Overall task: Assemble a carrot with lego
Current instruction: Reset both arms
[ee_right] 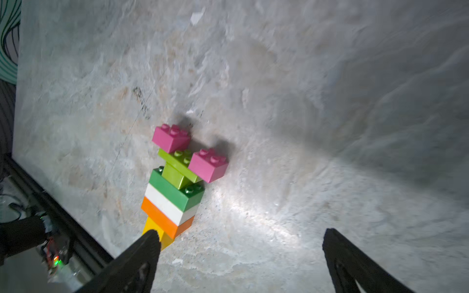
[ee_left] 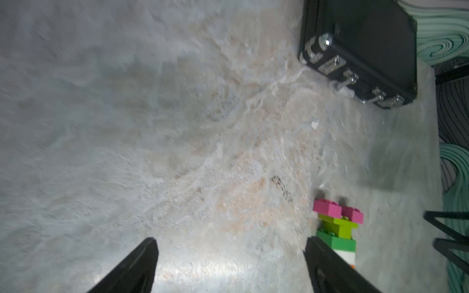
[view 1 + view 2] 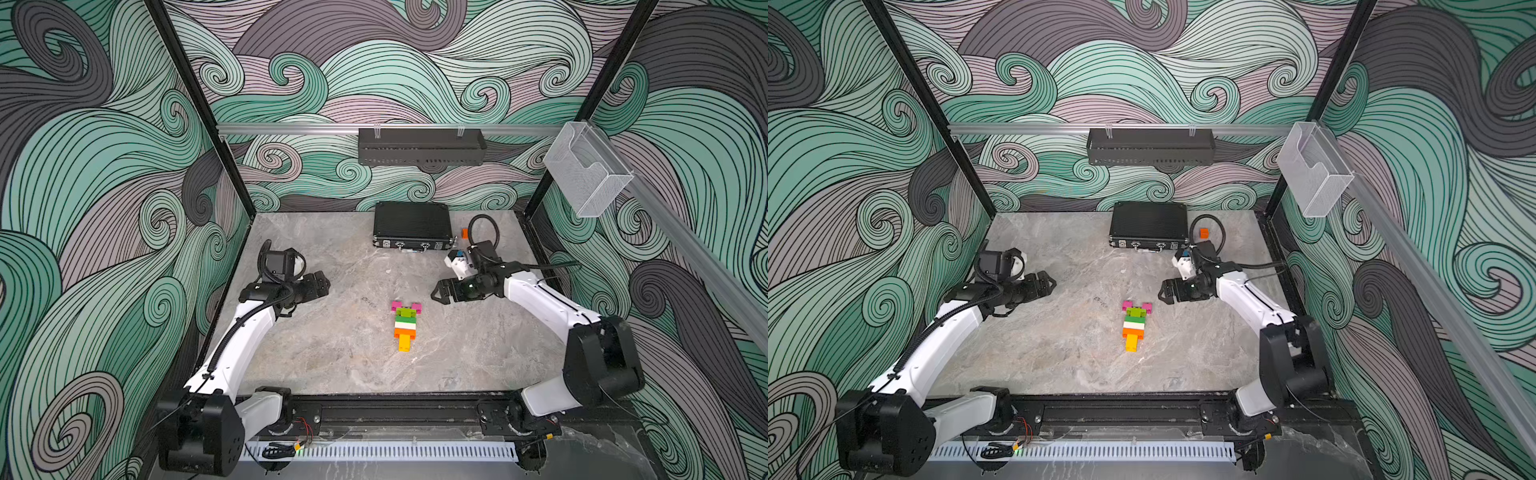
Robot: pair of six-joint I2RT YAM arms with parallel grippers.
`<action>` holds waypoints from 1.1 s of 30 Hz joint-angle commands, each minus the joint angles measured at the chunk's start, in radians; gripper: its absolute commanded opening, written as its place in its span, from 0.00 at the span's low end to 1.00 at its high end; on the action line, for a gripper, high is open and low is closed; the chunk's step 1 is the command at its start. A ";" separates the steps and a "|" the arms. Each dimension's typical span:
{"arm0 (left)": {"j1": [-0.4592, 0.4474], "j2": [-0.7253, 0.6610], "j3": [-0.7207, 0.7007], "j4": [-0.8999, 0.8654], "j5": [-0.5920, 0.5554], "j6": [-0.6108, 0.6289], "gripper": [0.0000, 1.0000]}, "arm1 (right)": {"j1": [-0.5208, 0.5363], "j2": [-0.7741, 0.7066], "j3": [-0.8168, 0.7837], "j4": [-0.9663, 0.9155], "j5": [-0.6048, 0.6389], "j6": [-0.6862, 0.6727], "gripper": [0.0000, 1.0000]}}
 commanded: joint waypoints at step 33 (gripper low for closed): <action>0.061 0.344 -0.410 1.184 -0.434 0.322 0.90 | -0.247 0.039 -0.646 1.447 0.258 -0.106 0.99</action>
